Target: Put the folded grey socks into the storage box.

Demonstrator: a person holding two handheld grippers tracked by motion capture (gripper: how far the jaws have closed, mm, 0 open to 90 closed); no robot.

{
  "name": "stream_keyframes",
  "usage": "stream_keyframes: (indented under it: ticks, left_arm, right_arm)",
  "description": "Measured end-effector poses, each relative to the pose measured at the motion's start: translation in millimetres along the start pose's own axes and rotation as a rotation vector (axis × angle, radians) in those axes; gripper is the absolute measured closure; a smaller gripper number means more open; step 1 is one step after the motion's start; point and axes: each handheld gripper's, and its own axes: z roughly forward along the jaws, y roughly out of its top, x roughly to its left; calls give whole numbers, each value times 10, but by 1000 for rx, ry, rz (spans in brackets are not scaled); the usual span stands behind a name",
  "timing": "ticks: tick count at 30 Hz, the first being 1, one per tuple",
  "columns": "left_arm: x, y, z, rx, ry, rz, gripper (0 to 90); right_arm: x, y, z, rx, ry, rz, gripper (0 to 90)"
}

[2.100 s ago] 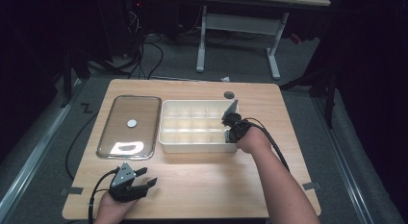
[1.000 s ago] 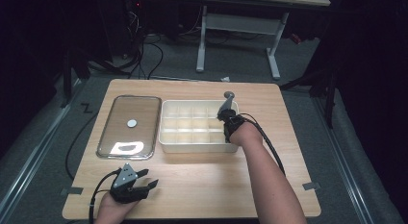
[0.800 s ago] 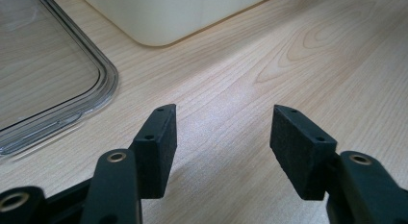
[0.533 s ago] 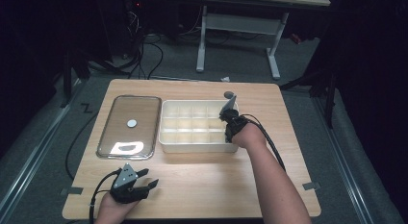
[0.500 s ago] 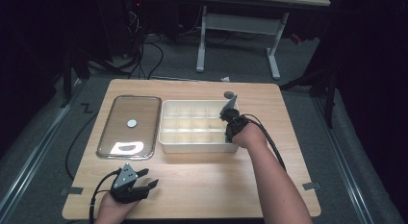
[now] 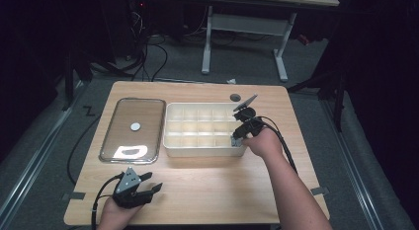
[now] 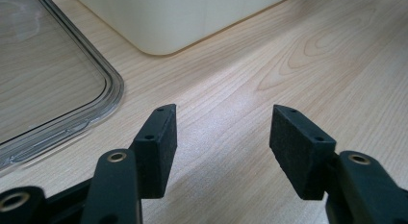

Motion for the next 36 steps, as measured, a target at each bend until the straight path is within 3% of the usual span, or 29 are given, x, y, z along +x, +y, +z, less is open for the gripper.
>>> stream_keyframes:
  ticks: [6, 14, 17, 21, 24, 26, 28, 32, 36]
  left_arm:
    - [17, 12, -11, -8, 8, -4, 433]
    - [1, 16, -13, -10, 4, 0, 433]
    - [14, 36, -20, -1, -14, -21, 423]
    - [4, 36, -30, -4, -17, -24, 410]
    - [-9, 37, -40, -7, -15, -20, 408]
    - [-22, 39, -49, -8, -8, -11, 408]
    - [-33, 42, -62, -17, 2, -9, 409]
    - [-39, 40, -63, -12, 10, -3, 409]
    - [-27, 42, -52, -6, -12, -4, 409]
  right_arm:
    - [29, -33, 16, -13, -30, -31, 570]
    - [13, -115, 3, -60, -36, -12, 490]
    - [9, -212, -45, -112, -22, 7, 475]
    - [73, -364, -146, -174, -53, -45, 500]
    - [122, -492, -234, -236, -50, -42, 485]
    - [169, -593, -280, -298, -72, -82, 471]
    - [208, -679, -308, -317, -64, -76, 447]
    - [278, -844, -313, -363, -25, -78, 435]
    - [353, -1075, -183, -403, -18, -85, 447]
